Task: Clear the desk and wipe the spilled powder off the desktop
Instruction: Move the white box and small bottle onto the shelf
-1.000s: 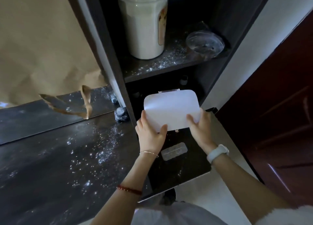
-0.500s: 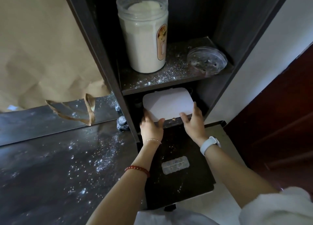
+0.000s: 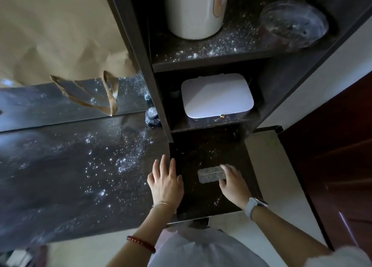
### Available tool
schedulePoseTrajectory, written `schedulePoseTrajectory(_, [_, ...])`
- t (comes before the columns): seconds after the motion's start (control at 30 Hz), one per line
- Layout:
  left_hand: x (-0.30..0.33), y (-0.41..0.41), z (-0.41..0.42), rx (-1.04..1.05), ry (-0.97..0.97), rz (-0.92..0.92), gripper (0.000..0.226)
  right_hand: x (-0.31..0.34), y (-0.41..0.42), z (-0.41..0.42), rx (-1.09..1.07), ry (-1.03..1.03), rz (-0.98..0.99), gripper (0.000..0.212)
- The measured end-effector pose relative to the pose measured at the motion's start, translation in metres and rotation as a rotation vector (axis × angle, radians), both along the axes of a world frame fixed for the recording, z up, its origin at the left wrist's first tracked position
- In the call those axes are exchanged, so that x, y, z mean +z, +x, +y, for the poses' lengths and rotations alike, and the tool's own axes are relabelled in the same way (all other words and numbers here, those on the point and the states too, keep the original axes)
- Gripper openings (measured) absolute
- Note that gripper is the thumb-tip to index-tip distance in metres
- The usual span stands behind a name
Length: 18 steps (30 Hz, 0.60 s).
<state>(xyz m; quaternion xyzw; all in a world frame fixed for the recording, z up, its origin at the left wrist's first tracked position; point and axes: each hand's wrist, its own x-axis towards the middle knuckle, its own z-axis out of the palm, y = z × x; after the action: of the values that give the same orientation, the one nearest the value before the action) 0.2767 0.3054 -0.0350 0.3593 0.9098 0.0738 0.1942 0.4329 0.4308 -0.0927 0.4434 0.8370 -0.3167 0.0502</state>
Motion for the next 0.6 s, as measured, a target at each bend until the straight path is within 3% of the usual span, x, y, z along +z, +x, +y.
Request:
schedulePoseTrajectory(0.1, [-0.012,-0.006,-0.015,-0.025,-0.043,-0.001,0.057,-0.024,-0.003,0.002,0.173,0.042,-0.268,0.056])
schedulePoseTrajectory(0.27, [-0.014,-0.01,-0.021,-0.051,-0.018,0.044,0.056,-0.041,-0.026,0.014,0.442,0.166,-0.462,0.074])
schedulePoseTrajectory(0.47, [-0.015,-0.012,-0.022,-0.056,-0.096,0.019,0.057,-0.05,-0.045,0.014,0.502,0.311,-0.497,0.04])
schedulePoseTrajectory(0.6, [-0.013,-0.014,-0.022,-0.075,-0.141,0.013,0.059,-0.05,-0.051,0.024,0.612,0.285,-0.518,0.037])
